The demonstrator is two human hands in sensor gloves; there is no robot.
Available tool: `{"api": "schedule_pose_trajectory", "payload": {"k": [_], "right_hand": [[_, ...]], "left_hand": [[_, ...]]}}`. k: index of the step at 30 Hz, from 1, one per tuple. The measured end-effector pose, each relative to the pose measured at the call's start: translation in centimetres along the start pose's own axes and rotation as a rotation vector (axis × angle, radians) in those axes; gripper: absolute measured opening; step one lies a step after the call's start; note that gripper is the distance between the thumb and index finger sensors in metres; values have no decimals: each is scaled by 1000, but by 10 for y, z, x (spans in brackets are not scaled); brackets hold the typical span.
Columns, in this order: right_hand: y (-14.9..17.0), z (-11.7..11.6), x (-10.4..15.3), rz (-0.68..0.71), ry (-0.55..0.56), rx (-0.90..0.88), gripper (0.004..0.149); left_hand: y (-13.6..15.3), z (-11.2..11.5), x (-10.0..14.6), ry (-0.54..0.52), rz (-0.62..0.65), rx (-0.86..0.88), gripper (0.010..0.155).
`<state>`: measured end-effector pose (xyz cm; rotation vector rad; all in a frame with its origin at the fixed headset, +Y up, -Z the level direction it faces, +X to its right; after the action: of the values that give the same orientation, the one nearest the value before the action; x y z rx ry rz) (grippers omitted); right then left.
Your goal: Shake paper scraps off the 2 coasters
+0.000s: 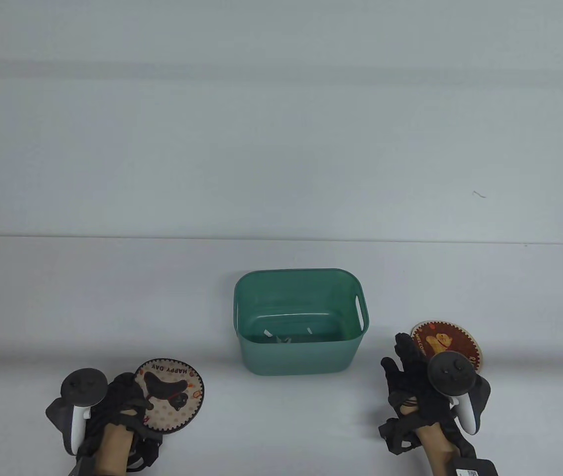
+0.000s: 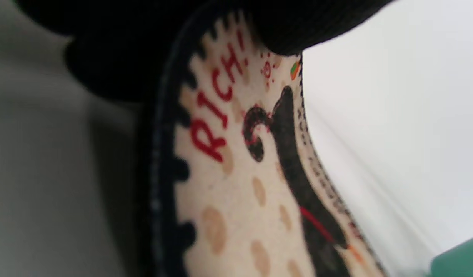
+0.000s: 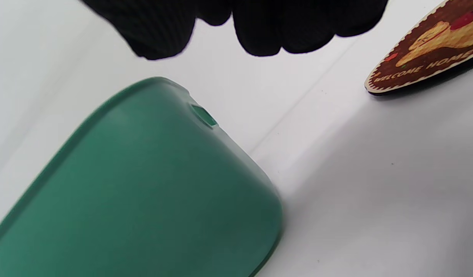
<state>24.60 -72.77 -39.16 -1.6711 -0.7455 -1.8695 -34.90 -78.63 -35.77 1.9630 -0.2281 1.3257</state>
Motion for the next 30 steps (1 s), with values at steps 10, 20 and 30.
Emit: {"api": "schedule_pose_trajectory", "payload": {"k": [10, 20, 30], "right_hand": [[2, -5, 0, -14, -23, 17, 63], [3, -1, 0, -20, -17, 7, 63], [-3, 4, 3, -6, -10, -1, 63]], "left_hand": [[-11, 2, 3, -26, -7, -165, 52], [-30, -1, 13, -70, 65, -185, 70], [-97, 20, 39, 13, 314, -72, 69]]}}
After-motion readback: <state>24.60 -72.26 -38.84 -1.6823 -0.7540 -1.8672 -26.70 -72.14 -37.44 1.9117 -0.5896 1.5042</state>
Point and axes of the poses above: the tracker on the back of each hand, its own y axis roughly to the little-finger side, its own x axis roughly from the fingertips to the wrist, z = x × y, the point moved 3 cm from there along -x, roughly from the wrist to the fingertips, and after that the axes turned 5 degrees about x, right-handed, at the moved point
